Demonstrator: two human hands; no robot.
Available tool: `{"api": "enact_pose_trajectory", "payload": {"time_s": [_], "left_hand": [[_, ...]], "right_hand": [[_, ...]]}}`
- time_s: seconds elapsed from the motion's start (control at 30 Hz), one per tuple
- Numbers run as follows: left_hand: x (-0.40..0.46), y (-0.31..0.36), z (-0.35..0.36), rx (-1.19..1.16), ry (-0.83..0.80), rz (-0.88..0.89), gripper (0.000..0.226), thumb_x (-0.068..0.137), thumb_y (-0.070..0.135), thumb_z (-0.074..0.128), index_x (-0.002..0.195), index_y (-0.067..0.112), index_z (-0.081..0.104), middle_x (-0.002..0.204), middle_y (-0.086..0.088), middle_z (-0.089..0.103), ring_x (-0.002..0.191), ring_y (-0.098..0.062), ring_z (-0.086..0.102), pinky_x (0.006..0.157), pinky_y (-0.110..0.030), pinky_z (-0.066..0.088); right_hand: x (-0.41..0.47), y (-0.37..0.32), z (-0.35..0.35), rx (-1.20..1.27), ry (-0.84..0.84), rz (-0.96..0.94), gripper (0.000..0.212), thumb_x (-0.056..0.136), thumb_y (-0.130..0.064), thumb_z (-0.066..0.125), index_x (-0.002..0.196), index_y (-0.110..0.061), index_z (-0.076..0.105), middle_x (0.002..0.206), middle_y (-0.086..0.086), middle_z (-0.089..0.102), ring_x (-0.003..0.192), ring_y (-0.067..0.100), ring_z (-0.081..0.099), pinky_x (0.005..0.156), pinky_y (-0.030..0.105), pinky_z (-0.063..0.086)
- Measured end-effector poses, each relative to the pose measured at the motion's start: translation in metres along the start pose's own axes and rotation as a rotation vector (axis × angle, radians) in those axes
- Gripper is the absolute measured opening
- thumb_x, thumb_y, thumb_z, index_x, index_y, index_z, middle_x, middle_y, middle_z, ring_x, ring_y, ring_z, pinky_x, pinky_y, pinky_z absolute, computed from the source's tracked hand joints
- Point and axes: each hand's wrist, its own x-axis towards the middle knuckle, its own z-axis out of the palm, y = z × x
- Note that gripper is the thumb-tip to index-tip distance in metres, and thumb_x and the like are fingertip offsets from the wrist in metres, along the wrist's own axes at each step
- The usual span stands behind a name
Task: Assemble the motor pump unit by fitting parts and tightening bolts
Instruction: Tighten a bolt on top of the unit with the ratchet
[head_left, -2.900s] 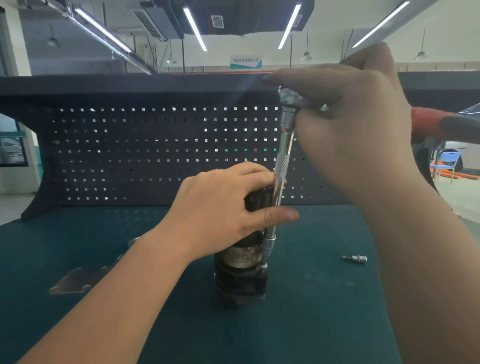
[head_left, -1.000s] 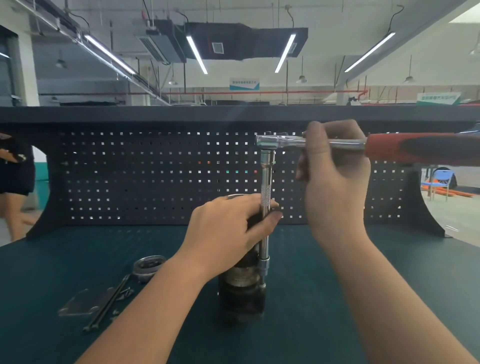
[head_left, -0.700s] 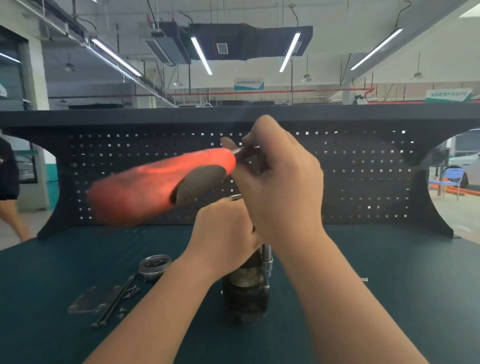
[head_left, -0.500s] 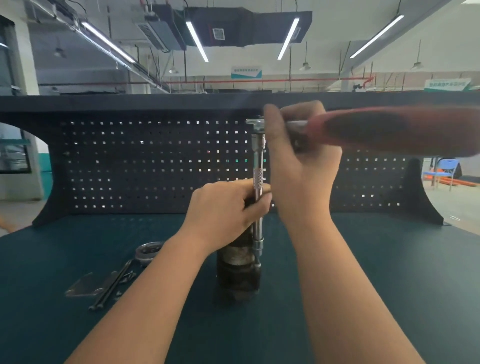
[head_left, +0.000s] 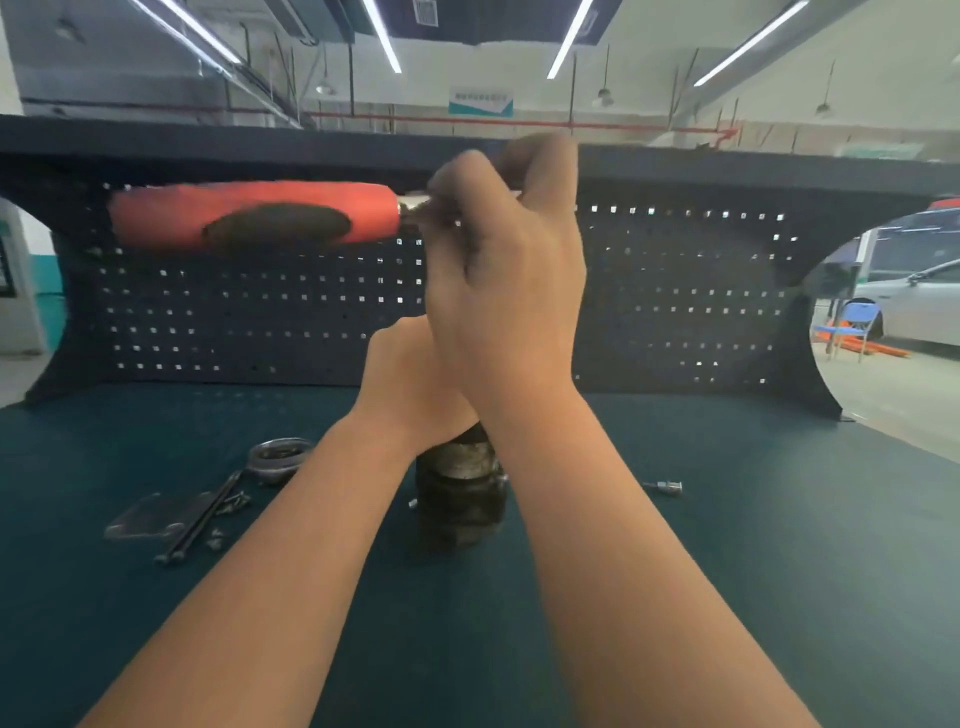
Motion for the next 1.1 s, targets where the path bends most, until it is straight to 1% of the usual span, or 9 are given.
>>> {"api": "enact_pose_trajectory", "payload": {"time_s": [0.07,0.2,0.3,0.4,0.5,0.63,0.8,0.9,1.1], "left_hand": [[0.002,-0.007,0.0,-0.122,-0.006,-0.087,0.044,0.084,0.013,0.069,0.064,0.03,0.033,0.063,0.01,0.045,0.058,-0.005,0.045,0.049,-0.005,0.037],[0.001,-0.003,-0.006,0.011,-0.012,0.091,0.032,0.083,0.024,0.035,0.052,0.02,0.031,0.05,0.005,0.039,0.055,-0.03,0.048,0.052,-0.028,0.034],[0.0,0.004,-0.011,0.007,0.051,0.174,0.042,0.075,0.05,0.02,0.044,0.026,0.034,0.043,0.014,0.029,0.042,-0.016,0.031,0.049,-0.023,0.019],[0.005,0.001,-0.006,0.047,0.034,0.179,0.025,0.088,0.064,0.032,0.074,0.062,0.053,0.055,0.011,0.053,0.06,-0.019,0.051,0.052,-0.021,0.023],[0.005,-0.002,-0.005,0.047,0.061,0.178,0.042,0.083,0.069,0.026,0.101,0.052,0.06,0.068,0.015,0.064,0.072,-0.014,0.059,0.054,-0.02,0.026],[0.004,0.003,-0.009,0.009,0.024,0.161,0.028,0.083,0.071,0.026,0.076,0.063,0.051,0.053,0.017,0.056,0.053,-0.004,0.047,0.051,-0.022,0.025],[0.002,-0.003,0.0,0.004,0.008,0.124,0.028,0.084,0.018,0.037,0.059,0.02,0.05,0.055,0.002,0.05,0.057,-0.025,0.049,0.052,-0.029,0.037],[0.004,-0.008,0.004,-0.098,-0.055,0.045,0.01,0.088,0.013,0.063,0.096,0.009,0.065,0.09,-0.007,0.067,0.09,-0.025,0.062,0.074,-0.029,0.051],[0.002,0.002,-0.011,0.046,0.024,0.179,0.036,0.08,0.045,0.033,0.051,0.024,0.042,0.041,0.008,0.036,0.047,-0.014,0.035,0.049,-0.023,0.02]], "right_hand": [[-0.002,-0.006,0.004,0.017,-0.015,-0.009,0.006,0.075,0.0,0.067,0.08,-0.003,0.068,0.09,0.013,0.052,0.069,0.023,0.05,0.051,0.032,0.042],[0.002,0.005,-0.001,0.166,0.036,-0.018,0.009,0.077,-0.003,0.067,0.085,-0.004,0.071,0.087,0.002,0.043,0.073,0.018,0.05,0.057,0.028,0.046],[0.007,0.016,-0.009,0.388,0.123,0.096,0.008,0.084,-0.002,0.062,0.087,-0.009,0.061,0.084,0.005,0.053,0.071,0.025,0.057,0.06,0.029,0.046],[0.02,0.027,-0.017,0.702,0.288,0.506,0.023,0.089,0.0,0.06,0.094,-0.019,0.048,0.08,0.0,0.056,0.06,0.017,0.057,0.057,0.028,0.049],[0.031,0.036,-0.024,1.117,0.288,0.98,0.017,0.093,0.001,0.055,0.088,-0.015,0.049,0.071,0.002,0.059,0.05,0.013,0.052,0.048,0.023,0.044],[0.022,0.02,-0.02,0.715,0.273,0.539,0.024,0.091,0.003,0.055,0.086,-0.02,0.049,0.076,-0.001,0.057,0.054,0.006,0.052,0.053,0.02,0.045],[-0.001,0.0,0.003,0.095,-0.008,-0.039,0.024,0.077,-0.004,0.043,0.085,-0.012,0.065,0.082,-0.001,0.055,0.074,0.016,0.051,0.061,0.025,0.034],[-0.004,-0.007,0.009,0.051,-0.057,-0.003,0.023,0.078,-0.01,0.045,0.088,-0.011,0.066,0.084,-0.002,0.061,0.078,0.017,0.054,0.062,0.027,0.039],[0.009,0.012,-0.012,0.578,0.001,0.224,0.037,0.077,0.005,0.064,0.098,-0.022,0.049,0.076,-0.011,0.06,0.068,0.003,0.058,0.062,0.018,0.045]]}}
